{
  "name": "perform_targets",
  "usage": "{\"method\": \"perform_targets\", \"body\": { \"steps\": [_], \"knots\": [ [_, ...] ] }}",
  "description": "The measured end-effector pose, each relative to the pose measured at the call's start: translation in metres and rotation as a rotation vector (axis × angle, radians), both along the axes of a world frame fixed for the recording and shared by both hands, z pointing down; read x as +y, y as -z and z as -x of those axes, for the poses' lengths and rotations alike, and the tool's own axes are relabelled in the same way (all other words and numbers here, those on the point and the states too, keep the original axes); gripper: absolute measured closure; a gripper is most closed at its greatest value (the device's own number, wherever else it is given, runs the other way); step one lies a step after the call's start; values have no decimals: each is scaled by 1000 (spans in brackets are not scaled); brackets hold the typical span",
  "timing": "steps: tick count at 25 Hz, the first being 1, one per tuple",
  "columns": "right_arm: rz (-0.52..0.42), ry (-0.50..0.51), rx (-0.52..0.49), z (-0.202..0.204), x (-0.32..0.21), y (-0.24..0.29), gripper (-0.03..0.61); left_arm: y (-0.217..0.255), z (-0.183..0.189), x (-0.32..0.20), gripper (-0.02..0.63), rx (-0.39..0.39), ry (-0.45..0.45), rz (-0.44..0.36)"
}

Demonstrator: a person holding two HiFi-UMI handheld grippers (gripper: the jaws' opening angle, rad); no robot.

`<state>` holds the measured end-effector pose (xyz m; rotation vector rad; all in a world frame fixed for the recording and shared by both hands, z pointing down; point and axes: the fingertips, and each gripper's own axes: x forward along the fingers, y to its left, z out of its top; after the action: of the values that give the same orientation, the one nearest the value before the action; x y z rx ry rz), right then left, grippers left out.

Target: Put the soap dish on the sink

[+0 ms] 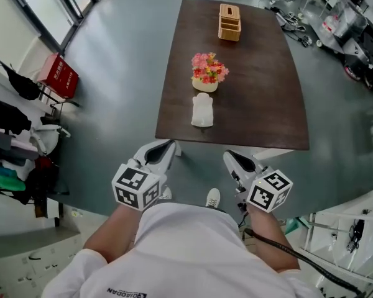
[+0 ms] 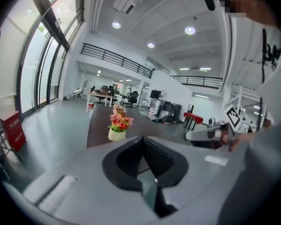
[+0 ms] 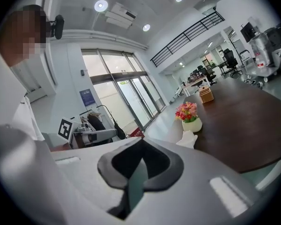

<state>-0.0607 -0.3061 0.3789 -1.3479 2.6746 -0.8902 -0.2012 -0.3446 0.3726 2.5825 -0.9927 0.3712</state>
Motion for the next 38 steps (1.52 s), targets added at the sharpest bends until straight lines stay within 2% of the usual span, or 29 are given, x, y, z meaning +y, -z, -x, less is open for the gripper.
{"method": "perform_targets", "body": {
  "steps": [5, 8, 13, 25, 38],
  "knots": [
    [-12, -56, 46, 11, -1, 1, 577, -13, 18, -1, 609, 24, -26, 39],
    [16, -94, 61, 13, -2, -7, 577, -15, 22, -4, 609, 55, -30, 75],
    [21, -131, 74, 20, -1, -7, 577, -10, 30, -7, 609, 46, -76, 58],
    [41, -169, 110, 27, -1, -7, 577, -15, 36, -10, 609, 55, -125, 69],
    [42, -162, 164, 27, -3, -1, 577, -16, 38, -15, 609, 90, -110, 74]
  ]
}}
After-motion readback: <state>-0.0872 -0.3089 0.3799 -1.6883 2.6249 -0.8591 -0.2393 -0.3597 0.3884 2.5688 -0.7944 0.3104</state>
